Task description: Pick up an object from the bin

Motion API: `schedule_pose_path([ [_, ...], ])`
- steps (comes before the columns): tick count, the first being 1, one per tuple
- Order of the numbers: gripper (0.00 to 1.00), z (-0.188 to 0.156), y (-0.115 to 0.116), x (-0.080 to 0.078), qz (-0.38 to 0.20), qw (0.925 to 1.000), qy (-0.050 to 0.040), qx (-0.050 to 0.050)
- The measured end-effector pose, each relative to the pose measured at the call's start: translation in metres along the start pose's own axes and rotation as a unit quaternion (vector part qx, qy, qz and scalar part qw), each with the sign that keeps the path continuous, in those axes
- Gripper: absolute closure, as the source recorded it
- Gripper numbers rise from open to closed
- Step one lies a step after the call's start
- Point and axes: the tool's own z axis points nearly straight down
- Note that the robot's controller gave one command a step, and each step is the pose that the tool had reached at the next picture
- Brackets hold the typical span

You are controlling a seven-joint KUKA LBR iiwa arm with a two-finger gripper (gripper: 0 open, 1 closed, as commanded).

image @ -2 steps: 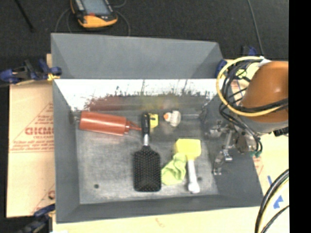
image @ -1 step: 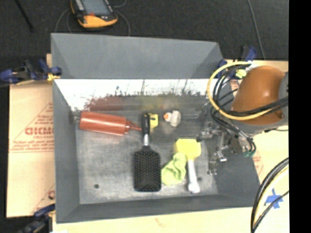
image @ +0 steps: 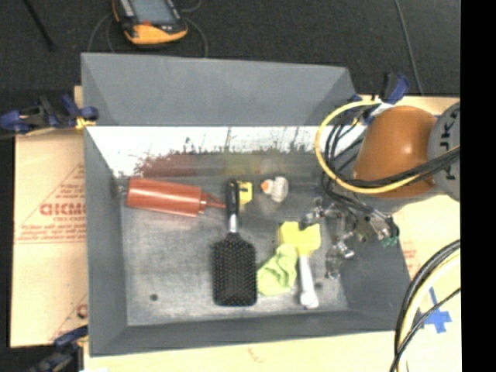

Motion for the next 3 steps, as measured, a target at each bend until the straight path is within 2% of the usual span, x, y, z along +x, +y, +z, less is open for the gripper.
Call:
schedule_pose_path([
  [1,0.0,-0.021,0.007,-0.015,-0.14,0.9902,-0.0034,0.002],
  [2,0.0,0.03,0.022,-0.025,-0.17,0.9854,-0.0063,0.004],
  [3,1.0,0.054,0.015,-0.024,-0.374,0.9274,-0.0039,0.002],
])
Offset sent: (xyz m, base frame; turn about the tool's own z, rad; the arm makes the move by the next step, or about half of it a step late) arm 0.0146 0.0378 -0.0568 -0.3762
